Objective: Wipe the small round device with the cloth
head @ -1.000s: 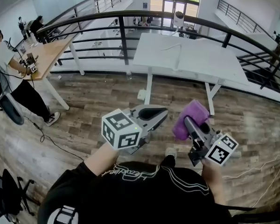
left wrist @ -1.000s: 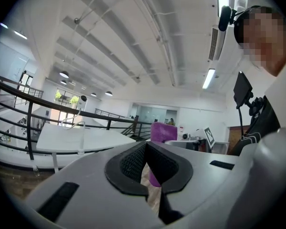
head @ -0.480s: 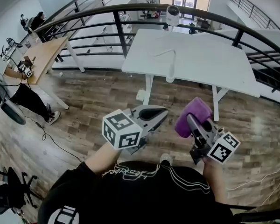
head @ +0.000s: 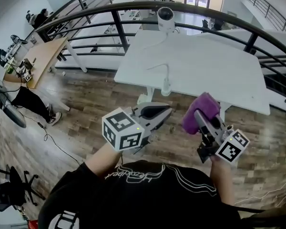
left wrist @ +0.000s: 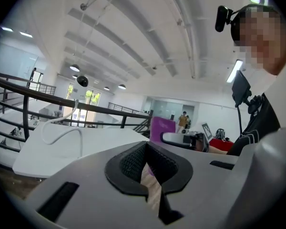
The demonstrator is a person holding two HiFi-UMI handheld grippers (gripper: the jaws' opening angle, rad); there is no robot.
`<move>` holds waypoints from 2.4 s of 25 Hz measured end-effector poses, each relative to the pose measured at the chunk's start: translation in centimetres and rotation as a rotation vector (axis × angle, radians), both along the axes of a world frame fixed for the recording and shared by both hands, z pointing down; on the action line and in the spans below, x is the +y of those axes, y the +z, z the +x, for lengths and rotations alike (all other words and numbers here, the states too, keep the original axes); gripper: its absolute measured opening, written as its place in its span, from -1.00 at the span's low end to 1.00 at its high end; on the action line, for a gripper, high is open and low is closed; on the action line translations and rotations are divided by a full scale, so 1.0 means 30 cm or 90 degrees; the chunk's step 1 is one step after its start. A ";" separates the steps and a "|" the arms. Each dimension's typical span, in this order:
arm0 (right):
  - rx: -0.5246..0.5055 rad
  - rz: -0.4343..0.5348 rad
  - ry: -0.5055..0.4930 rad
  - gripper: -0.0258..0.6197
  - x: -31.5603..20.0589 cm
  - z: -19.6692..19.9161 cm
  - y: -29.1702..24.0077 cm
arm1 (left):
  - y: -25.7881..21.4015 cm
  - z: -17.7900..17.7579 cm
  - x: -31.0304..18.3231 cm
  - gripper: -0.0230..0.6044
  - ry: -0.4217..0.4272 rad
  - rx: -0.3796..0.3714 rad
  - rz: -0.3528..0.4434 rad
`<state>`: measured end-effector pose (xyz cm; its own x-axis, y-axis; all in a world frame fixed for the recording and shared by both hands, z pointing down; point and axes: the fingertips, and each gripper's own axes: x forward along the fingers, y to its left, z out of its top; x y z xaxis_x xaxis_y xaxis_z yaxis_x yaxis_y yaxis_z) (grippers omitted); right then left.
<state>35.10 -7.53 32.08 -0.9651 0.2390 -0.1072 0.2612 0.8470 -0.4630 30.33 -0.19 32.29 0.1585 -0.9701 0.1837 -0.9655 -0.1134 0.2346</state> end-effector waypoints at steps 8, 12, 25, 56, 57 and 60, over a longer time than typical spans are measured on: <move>-0.005 0.004 -0.025 -0.73 -0.083 -0.232 0.005 | -0.008 -0.227 -0.079 -0.91 -0.035 -0.010 0.019; -0.004 0.011 -0.027 -0.73 -0.134 -0.397 -0.010 | -0.010 -0.406 -0.137 -0.91 -0.040 -0.016 0.021; 0.003 0.013 -0.008 -0.73 -0.348 -0.938 -0.055 | -0.047 -0.982 -0.372 -0.91 -0.037 -0.013 0.022; -0.086 0.039 -0.058 -0.73 -0.464 -1.028 -0.145 | 0.011 -1.186 -0.558 -0.22 -0.039 0.002 0.061; -0.088 0.038 -0.061 -0.73 -0.474 -1.034 -0.153 | 0.006 -1.193 -0.570 -0.22 -0.039 0.001 0.062; -0.088 0.037 -0.071 -0.73 -0.525 -1.062 -0.201 | -0.031 -1.217 -0.623 -0.22 -0.040 0.003 0.066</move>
